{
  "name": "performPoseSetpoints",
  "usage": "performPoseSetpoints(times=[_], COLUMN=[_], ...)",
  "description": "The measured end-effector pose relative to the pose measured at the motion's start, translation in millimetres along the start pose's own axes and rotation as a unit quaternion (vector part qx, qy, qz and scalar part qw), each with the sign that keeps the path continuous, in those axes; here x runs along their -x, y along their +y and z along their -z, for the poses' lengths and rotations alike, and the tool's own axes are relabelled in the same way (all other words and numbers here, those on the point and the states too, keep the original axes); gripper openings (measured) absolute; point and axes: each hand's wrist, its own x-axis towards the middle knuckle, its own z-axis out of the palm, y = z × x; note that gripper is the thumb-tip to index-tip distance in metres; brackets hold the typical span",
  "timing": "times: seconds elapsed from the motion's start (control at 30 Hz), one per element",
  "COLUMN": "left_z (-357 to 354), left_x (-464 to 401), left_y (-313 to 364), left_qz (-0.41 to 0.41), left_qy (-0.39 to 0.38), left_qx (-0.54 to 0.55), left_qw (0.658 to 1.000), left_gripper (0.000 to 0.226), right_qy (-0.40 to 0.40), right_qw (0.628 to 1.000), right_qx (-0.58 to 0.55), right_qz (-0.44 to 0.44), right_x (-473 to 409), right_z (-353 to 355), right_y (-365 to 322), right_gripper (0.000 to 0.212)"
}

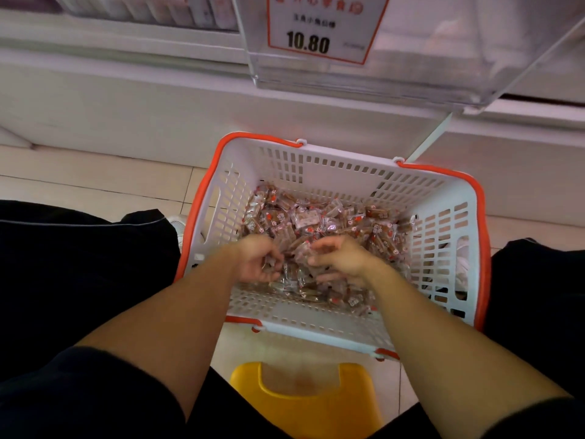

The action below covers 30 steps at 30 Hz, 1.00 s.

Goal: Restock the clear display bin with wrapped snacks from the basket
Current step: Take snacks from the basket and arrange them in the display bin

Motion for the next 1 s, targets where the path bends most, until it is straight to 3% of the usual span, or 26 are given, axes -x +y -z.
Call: performPoseSetpoints(times=[0.07, 0.13, 0.33, 0.43, 0.57, 0.8, 1.0], left_z=[-2.8, -8.4, -17.6, -21.6, -26.1, -29.1, -29.2], left_x=[12.2, 24.6, 52.6, 60.4, 62.5, 71.9, 85.9], left_y=[13.6, 29.7, 60.6, 65.9, 65.6, 65.7, 67.7], left_qz=[-0.008, -0.017, -0.067, -0.079, -0.089, -0.084, -0.14], left_qy=[-0.074, -0.144, -0.198, -0.216, -0.224, -0.3, -0.279], left_qx=[-0.026, -0.042, -0.052, -0.05, -0.042, 0.007, 0.007], left_qw=[0.997, 0.988, 0.976, 0.972, 0.97, 0.95, 0.95], left_gripper=[0.022, 0.029, 0.046, 0.044, 0.044, 0.039, 0.033], right_qy=[-0.029, -0.01, 0.07, 0.059, -0.002, 0.005, 0.006], right_qw=[0.98, 0.951, 0.955, 0.954, 0.96, 0.948, 0.952], right_qx=[0.186, 0.283, 0.184, 0.184, 0.147, 0.177, 0.158], right_qz=[0.066, 0.123, 0.22, 0.231, 0.24, 0.264, 0.262], right_x=[13.2, 24.2, 48.4, 55.8, 66.6, 78.5, 94.7], right_z=[10.1, 11.2, 11.8, 13.5, 5.9, 7.0, 24.3], right_y=[-29.7, -55.2, -79.8, -78.7, -76.1, -83.4, -94.4], right_gripper=[0.039, 0.046, 0.065, 0.072, 0.097, 0.079, 0.069])
